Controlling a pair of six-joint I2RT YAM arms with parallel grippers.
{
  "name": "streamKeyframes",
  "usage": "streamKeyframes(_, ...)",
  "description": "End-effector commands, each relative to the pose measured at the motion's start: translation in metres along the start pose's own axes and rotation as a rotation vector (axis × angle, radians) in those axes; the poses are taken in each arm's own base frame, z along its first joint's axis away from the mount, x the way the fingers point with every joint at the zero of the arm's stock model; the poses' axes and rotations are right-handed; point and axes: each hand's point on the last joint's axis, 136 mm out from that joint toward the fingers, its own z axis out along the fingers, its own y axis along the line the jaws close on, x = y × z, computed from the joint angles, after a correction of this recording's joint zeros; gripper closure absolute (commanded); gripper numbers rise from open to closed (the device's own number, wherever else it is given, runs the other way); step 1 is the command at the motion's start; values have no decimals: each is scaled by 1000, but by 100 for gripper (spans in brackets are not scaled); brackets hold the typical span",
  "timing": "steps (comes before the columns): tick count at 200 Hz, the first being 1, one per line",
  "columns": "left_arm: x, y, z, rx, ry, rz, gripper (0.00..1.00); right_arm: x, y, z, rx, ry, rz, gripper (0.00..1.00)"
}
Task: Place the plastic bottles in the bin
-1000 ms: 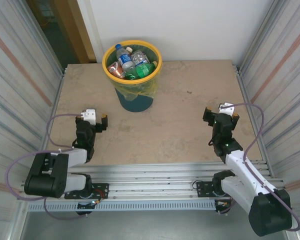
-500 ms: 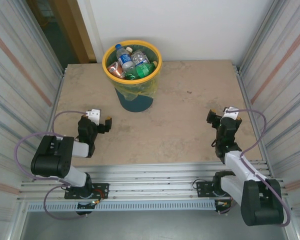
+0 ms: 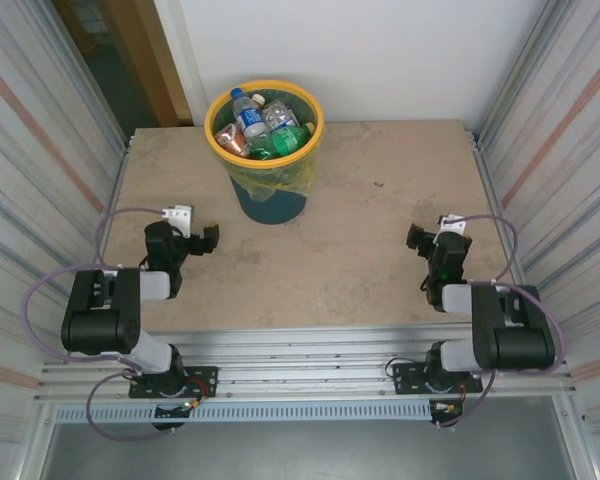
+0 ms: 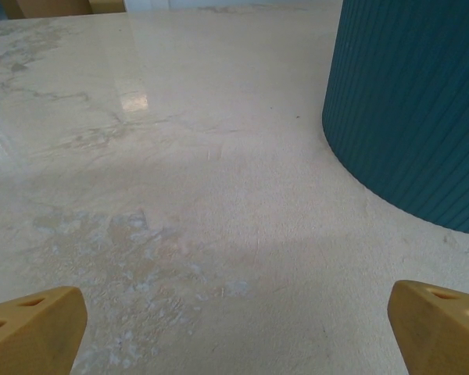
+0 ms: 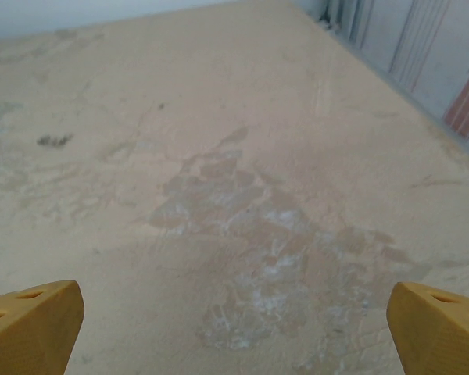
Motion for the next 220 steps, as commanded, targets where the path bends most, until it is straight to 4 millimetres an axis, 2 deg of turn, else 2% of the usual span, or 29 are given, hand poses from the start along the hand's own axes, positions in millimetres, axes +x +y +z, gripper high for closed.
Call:
streamKeyframes(1,-4,1,2,-8,-5,-6,1,-12,10,9,-58,-86,-10,2)
streamKeyframes(30,-4,1,2,-9,-5,-6,1,-8,16,15,-132,-30,1,2)
streamKeyframes(48,-4,0,2,-11,-5,-4,1,-5,30,23,-255,55,-6,2)
streamKeyframes(70,-4,0,2,-18,-4,-1,1,-4,40,24,-282,66,-44,2)
streamKeyframes(220,-4,0,3,-18,1,0,1,-5,41,24,-281,64,-50,2)
